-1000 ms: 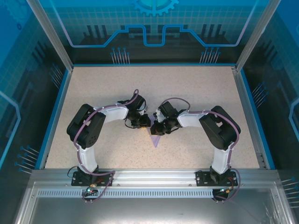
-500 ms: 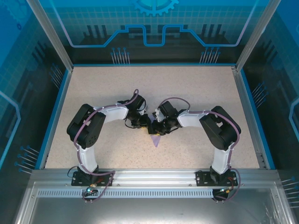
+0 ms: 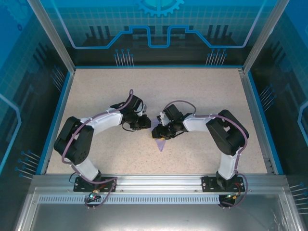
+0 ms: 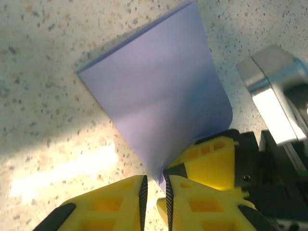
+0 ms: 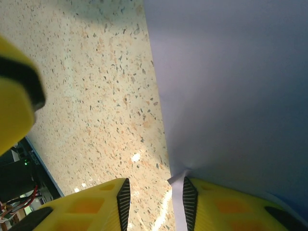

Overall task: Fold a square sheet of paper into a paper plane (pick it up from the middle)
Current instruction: Third fold the triangle at the center of the table.

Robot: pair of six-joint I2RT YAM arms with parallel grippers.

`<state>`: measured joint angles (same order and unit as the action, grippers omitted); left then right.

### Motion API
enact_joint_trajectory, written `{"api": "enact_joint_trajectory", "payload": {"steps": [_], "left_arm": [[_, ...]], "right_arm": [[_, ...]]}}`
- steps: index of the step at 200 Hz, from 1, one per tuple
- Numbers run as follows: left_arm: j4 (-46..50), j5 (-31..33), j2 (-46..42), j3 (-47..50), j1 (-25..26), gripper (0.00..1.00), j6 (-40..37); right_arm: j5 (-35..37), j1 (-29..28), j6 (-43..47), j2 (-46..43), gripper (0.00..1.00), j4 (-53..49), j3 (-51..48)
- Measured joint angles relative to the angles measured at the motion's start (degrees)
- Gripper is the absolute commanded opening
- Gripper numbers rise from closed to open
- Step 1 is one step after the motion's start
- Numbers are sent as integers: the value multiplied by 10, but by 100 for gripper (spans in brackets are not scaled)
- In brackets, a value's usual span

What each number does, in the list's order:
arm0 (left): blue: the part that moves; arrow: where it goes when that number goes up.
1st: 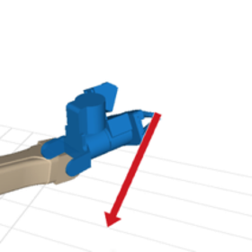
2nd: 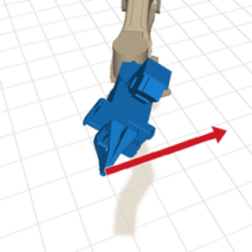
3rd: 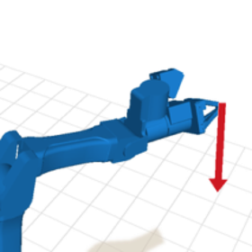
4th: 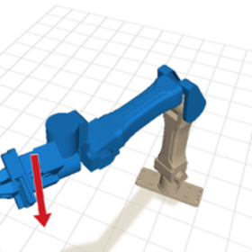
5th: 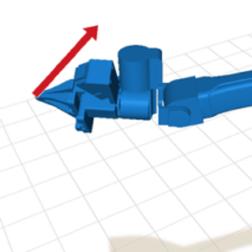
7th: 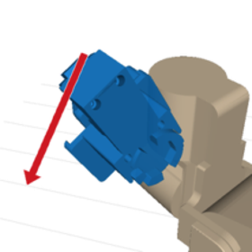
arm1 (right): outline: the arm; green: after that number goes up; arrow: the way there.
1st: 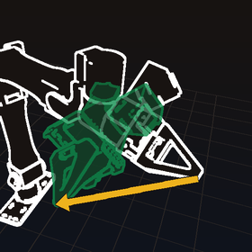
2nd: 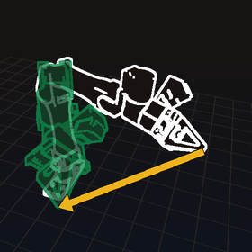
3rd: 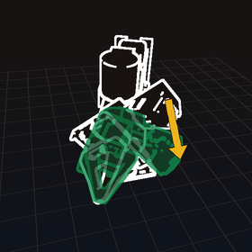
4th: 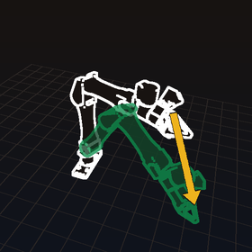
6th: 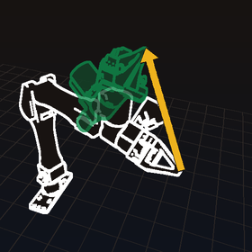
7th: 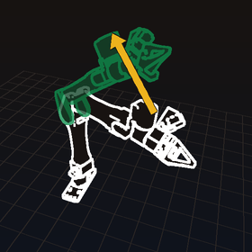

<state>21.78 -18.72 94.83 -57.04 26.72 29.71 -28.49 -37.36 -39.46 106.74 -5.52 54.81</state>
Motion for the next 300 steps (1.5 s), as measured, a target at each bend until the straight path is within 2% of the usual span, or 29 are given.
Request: {"api": "enact_joint_trajectory", "payload": {"steps": [60,97,139,191,223,300], "left_arm": [[-16,0,-121,113,3,16,59],[-39,4,-157,153,34,12,83],[-89,5,-139,162,91,7,103],[-154,7,-46,156,146,3,109],[-182,13,-16,153,157,2,109],[-218,26,-13,154,158,2,109]], "right_arm": [[13,0,-2,0,22,1,-5],[19,0,-4,1,16,0,-6],[25,0,-5,2,7,1,-9],[25,1,-5,2,2,0,-9],[25,1,-4,2,1,0,-9],[23,3,-3,2,0,4,-11]]}}
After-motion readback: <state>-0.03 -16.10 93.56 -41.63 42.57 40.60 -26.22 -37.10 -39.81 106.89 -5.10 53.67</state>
